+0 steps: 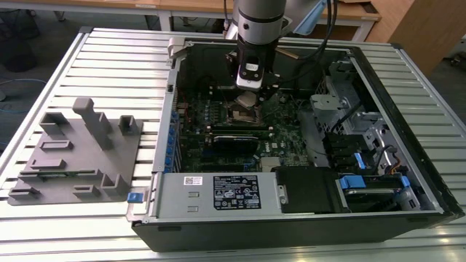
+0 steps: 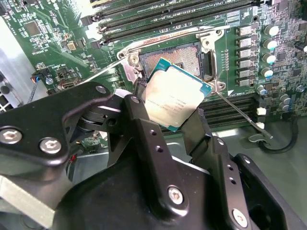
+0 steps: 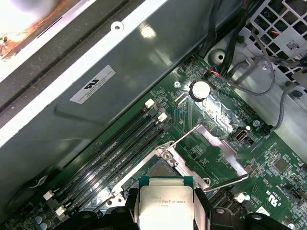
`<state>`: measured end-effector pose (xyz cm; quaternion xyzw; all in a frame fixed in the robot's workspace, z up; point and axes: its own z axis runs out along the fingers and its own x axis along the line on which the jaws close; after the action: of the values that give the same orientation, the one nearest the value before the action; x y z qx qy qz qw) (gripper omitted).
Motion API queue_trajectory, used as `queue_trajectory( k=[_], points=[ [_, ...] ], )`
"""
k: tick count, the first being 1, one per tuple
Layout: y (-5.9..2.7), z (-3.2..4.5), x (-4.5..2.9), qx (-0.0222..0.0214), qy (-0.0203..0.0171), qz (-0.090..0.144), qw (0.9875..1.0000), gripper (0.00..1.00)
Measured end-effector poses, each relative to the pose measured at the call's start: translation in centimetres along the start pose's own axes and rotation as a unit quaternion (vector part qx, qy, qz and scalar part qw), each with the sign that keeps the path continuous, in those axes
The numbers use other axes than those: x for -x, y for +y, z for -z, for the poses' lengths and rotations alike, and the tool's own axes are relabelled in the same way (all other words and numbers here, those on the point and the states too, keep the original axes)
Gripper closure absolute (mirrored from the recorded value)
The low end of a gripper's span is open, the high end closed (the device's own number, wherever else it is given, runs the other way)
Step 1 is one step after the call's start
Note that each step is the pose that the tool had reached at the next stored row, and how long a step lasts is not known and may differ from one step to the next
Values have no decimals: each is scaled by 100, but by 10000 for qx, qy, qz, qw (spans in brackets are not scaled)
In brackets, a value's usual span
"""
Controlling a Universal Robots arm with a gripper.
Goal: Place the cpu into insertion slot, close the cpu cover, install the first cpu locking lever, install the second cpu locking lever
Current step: 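Place the cpu into insertion slot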
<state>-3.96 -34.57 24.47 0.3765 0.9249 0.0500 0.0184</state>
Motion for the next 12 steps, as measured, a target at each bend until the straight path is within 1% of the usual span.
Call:
queue_trajectory(
  k=[3,7,12],
  points=[
    [0,-2,0,1,-16,-153,9999,46],
    [-1,-4,0,1,-48,-444,9990,46],
    [-1,-4,0,2,-49,-455,9990,46]
  ],
)
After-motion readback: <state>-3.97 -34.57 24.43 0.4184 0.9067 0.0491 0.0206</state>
